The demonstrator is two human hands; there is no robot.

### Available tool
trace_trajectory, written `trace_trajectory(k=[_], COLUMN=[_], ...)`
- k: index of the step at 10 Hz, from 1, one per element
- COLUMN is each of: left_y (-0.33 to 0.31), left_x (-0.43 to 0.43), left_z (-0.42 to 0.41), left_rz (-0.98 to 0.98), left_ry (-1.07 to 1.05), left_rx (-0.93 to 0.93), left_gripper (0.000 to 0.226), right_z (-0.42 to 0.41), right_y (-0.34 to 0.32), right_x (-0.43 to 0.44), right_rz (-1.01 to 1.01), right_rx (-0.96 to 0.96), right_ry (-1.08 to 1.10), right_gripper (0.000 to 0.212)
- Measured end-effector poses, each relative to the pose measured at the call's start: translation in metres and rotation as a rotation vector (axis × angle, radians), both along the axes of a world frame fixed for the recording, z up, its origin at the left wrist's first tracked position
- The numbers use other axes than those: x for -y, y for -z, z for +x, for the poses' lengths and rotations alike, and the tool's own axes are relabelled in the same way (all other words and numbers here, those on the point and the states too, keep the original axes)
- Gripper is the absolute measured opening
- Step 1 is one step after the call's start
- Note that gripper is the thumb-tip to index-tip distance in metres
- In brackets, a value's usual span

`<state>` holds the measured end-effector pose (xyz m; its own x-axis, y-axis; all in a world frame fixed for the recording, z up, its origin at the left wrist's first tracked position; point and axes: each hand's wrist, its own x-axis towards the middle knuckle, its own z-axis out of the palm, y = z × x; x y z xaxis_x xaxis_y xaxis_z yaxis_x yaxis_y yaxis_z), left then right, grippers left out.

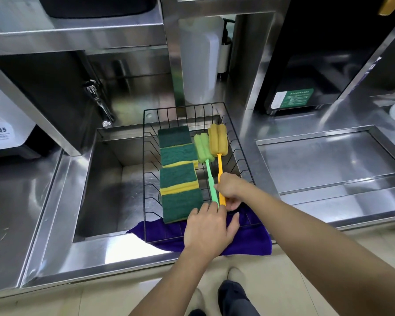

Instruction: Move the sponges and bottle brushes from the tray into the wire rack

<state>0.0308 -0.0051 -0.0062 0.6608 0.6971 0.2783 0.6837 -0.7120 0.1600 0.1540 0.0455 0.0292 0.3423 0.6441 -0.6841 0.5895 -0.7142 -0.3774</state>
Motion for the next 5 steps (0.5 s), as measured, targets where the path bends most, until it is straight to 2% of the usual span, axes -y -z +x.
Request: trace_trajectory(k=[2, 3, 4, 5], left_y=[-0.003, -0.003, -0.007, -0.02], left_x=[0.0, 0.0, -0.001, -0.003], left_z=[0.0, -0.002, -0.001, -0.001], left_rz=[-0.009, -0.053, -0.17, -0.358], left_ry=[0.02, 0.036, 0.033, 0.05], left_rx=[-0.03, -0.08, -0.113, -0.159], left_gripper=[0.046, 0.047, 0.051, 0.054], right_z=[-0.002, -0.001, 0.004, 0.011], right_y=[0.001, 0.002, -0.012, -0.04], right_x=[-0.001, -0.003, -0.007, -0.012], right_rz=[-0.102, -0.025, 0.107, 0.249], right_rx=[0.035, 0.027, 0.011, 0.051], right_ry=[-0.112, -0.026, 0.062, 0.035], right_gripper=[0.033, 0.035, 0.028, 0.027])
